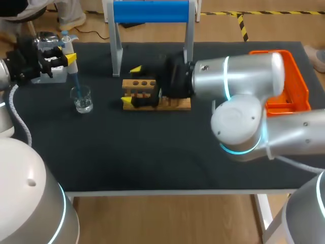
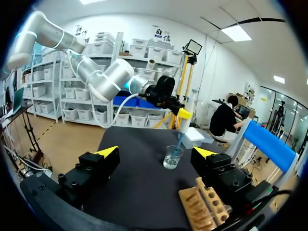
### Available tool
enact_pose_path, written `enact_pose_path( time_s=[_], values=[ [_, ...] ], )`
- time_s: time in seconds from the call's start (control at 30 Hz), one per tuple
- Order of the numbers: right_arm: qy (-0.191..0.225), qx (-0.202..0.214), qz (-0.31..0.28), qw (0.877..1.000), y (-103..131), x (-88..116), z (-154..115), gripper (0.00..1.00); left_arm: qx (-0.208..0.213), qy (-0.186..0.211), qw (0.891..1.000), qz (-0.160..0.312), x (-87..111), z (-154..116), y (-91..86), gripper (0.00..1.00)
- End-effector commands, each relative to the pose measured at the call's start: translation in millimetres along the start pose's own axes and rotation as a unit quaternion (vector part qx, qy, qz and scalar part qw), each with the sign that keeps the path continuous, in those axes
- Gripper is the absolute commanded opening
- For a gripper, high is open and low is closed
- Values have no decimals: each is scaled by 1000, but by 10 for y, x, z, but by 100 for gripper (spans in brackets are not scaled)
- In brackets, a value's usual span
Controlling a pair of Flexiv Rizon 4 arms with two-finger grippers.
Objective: Invert the test tube, pick up the pipette, mount the tip to pipette, aspirate from beaker and dispense into the tube, eject the tip, return the pipette, and cap with the stopper.
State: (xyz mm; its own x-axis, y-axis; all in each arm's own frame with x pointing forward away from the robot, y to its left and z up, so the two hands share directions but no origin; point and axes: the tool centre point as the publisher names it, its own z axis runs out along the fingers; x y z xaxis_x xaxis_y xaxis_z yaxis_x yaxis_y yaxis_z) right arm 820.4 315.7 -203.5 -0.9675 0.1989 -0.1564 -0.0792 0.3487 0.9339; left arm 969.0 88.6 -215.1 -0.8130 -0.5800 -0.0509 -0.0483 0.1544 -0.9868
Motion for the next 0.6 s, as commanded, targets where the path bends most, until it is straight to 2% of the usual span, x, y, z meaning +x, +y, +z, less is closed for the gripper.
enact_pose_path(
  time_s=[0.03, 0.27, 0.43, 0.6],
  values=[
    [89, 84, -3, 992, 176, -212, -307, 100, 0, -1, 1000, 0, 6, 1, 0, 0],
    [145, 94, -28, 985, 402, -530, -170, 100, 0, -1, 1000, 0, 6, 1, 0, 0],
    [180, 106, -43, 977, 518, -684, 49, 100, 0, -1, 1000, 0, 6, 1, 0, 0],
    [186, 121, -49, 974, 615, -820, 335, 100, 0, -1, 1000, 0, 6, 1, 0, 0]
  ],
)
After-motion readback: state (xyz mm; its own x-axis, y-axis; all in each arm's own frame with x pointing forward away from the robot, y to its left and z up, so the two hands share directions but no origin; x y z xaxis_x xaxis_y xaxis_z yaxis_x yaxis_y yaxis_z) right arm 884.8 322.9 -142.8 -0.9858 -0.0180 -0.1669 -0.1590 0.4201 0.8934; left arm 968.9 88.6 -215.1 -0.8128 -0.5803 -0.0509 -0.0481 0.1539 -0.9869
